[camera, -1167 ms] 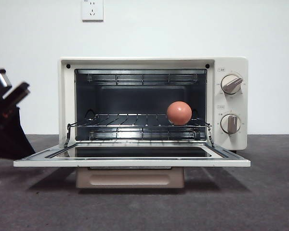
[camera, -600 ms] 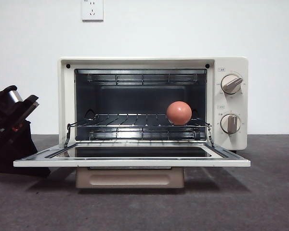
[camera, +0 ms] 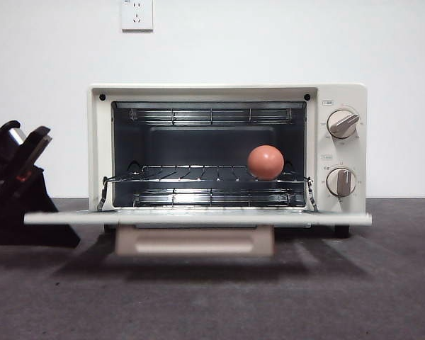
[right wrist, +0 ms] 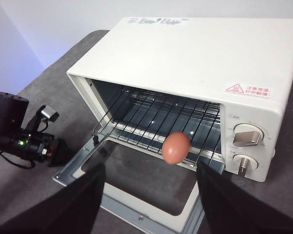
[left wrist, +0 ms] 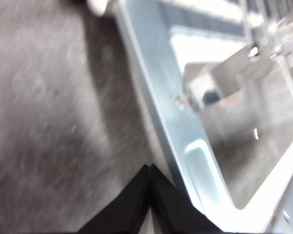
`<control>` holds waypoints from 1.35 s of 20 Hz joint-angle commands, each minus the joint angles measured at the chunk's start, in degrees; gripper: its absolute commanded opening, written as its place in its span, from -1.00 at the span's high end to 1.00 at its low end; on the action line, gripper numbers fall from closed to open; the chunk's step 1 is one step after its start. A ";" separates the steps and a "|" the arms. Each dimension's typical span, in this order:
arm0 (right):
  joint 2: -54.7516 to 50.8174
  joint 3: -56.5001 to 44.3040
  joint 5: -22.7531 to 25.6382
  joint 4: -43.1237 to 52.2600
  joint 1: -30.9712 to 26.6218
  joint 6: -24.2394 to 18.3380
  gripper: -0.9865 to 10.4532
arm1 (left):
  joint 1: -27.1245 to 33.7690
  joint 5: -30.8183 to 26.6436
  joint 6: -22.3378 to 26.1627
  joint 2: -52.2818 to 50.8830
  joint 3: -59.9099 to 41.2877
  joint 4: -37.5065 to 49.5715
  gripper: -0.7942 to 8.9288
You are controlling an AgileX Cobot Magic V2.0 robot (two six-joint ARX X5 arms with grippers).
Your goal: Eggoven
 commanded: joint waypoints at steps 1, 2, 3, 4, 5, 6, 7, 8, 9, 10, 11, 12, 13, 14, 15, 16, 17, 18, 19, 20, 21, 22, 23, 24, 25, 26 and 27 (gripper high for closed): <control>0.44 1.25 0.11 -0.09 0.50 -0.63 0.30 | -0.72 4.15 -4.02 0.50 0.79 5.55 0.82; 0.44 1.25 0.11 -0.24 0.50 -0.63 0.30 | -0.63 4.72 -5.14 0.48 0.79 6.86 0.82; 0.44 1.25 0.13 -0.59 0.50 -0.61 0.30 | -0.48 5.51 -6.60 0.48 0.83 8.83 0.82; 0.44 1.25 0.13 -0.83 0.50 -0.59 0.30 | -0.35 5.97 -7.87 0.48 0.83 10.54 0.82; 0.44 1.25 0.13 -1.07 0.50 -0.59 0.30 | -0.17 6.27 -9.25 0.48 0.87 12.28 0.82; 0.44 1.25 0.13 -1.38 0.50 -0.59 0.30 | 0.07 6.34 -11.04 0.48 0.90 14.80 0.82; 0.44 1.25 0.11 -1.53 0.50 -0.59 0.30 | 0.26 6.34 -12.39 0.48 0.92 16.81 0.82; 0.44 1.25 0.11 -1.70 0.50 -0.57 0.30 | 0.48 6.32 -13.64 0.48 0.98 18.62 0.82; 0.44 1.25 0.09 -1.92 0.50 -0.57 0.30 | 0.76 6.32 -15.17 0.48 1.07 21.22 0.82; 0.44 1.25 0.07 -2.14 0.50 -0.57 0.30 | 0.98 6.29 -16.41 0.48 1.14 23.28 0.82; 0.44 1.25 0.07 -2.34 0.50 -0.59 0.30 | 1.11 6.25 -17.55 0.48 1.22 25.14 0.82; 0.44 1.25 0.04 -2.51 0.50 -0.57 0.30 | 1.36 6.19 -18.88 0.48 1.55 27.08 0.82; 0.44 1.25 0.04 -2.71 0.50 -0.59 0.30 | 1.49 6.08 -19.52 0.48 1.90 27.74 0.82; 0.44 1.25 0.04 -2.84 0.50 -0.59 0.30 | 1.66 6.03 -19.74 0.48 2.38 28.04 0.82; 0.44 1.25 0.04 -3.13 0.50 -0.57 0.30 | 1.68 5.97 -20.06 0.48 2.93 28.22 0.82; 0.44 1.25 0.04 -3.32 0.50 -0.59 0.30 | 1.68 5.86 -20.13 0.48 3.30 28.26 0.82; 0.44 1.25 0.04 -3.63 0.50 -0.57 0.30 | 1.68 5.86 -20.15 0.48 3.63 28.24 0.82; 0.44 1.25 0.04 -4.02 0.50 -0.59 0.30 | 1.68 5.84 -20.31 0.37 3.87 28.35 0.82; 0.44 1.25 0.04 -4.31 0.50 -0.59 0.30 | 1.68 5.84 -20.35 0.28 3.93 28.46 0.82; 0.44 1.25 0.04 -4.55 0.50 -0.59 0.30 | 1.68 5.84 -20.46 0.17 3.93 28.46 0.82; 0.44 1.25 0.04 -4.90 0.50 -0.59 0.30 | 1.68 5.84 -20.65 -0.11 3.93 28.20 0.82; 0.44 1.25 0.04 -5.11 0.50 -0.59 0.30 | 1.66 5.84 -20.76 -0.35 3.93 28.04 0.82; 0.44 1.25 0.02 -5.29 0.50 -0.61 0.30 | 1.57 5.84 -20.74 -0.68 3.93 27.69 0.82; 0.44 1.25 0.02 -5.44 0.50 -0.61 0.30 | 1.42 5.84 -20.72 -1.29 3.93 26.93 0.82; 0.44 1.25 0.00 -5.55 0.50 -0.59 0.30 | 1.27 5.84 -20.41 -1.90 3.93 26.18 0.82; 0.44 1.25 0.00 -5.73 0.50 -0.59 0.30 | 1.07 5.84 -19.91 -2.69 3.93 25.31 0.82; 0.44 1.25 0.00 -5.84 0.50 -0.61 0.30 | 0.74 5.79 -18.95 -3.74 3.93 24.13 0.82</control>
